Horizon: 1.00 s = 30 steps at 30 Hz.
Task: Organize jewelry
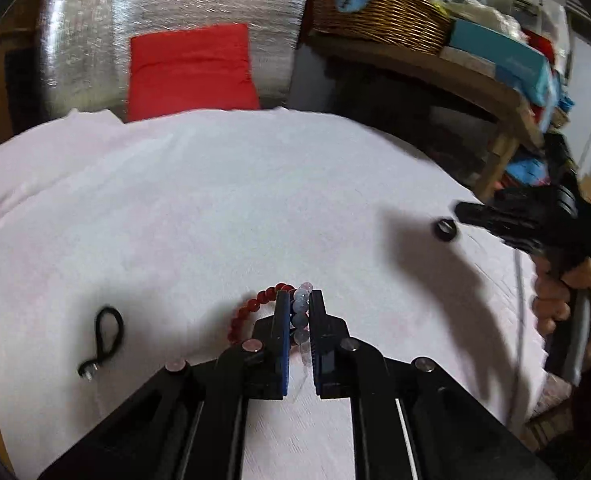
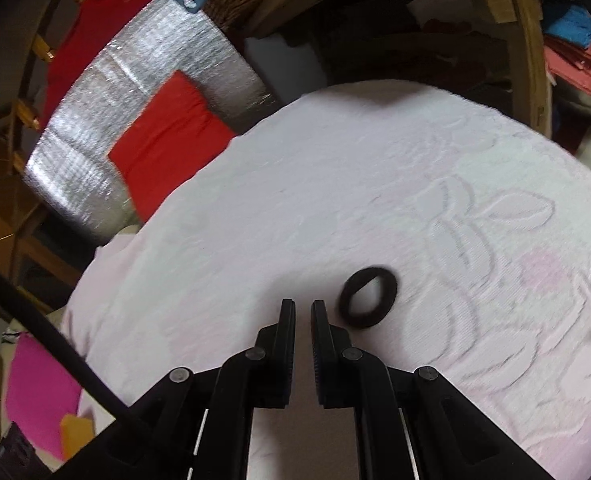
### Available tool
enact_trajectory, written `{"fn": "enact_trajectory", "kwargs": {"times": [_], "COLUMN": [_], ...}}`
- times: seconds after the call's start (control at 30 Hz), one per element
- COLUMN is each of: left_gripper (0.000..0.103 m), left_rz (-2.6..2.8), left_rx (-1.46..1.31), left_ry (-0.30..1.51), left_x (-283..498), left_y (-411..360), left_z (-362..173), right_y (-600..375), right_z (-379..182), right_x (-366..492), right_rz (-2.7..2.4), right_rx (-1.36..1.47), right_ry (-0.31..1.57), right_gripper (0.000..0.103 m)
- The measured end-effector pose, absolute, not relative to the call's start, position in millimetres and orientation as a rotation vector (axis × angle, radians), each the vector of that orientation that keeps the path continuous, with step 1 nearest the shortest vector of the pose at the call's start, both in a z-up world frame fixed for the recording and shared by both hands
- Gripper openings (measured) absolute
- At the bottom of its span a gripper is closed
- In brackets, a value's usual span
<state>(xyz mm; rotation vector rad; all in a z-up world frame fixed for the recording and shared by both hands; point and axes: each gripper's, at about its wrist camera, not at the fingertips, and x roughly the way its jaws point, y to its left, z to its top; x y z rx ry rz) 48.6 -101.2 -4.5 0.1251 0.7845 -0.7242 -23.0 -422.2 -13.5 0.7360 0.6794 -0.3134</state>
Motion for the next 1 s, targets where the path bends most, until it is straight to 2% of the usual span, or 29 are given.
{"fn": "enact_trajectory", "kwargs": {"times": [0.23,0.37,0.73,1.0], "left_gripper": [0.012,0.030,0.030,0.030], "left_rz": [-0.736,-0.727,-0.742,-0.765], "left_rx": [0.222,0.245,0.123,0.046], "left_ry": [0.875,0.890,1.042,1.033], "left_x": [22,13,27,31], "left_y": [-84,-72,-62,-76], "left_z": [-21,-24,-45,-41], "right_y": [-394,-399,-443,-439], "right_z": [-9,-8,-16,-19], "right_x": [-22,-31,-44,-38], "right_rz": [-0.269,-0.312,-0.435,-0.446], "right_rx": [0.668,0.656,0.772,0.728], "right_ry": [0.741,0.740,0.740,0.760], "right_gripper": [0.009,0.009,0.011,0.011]}}
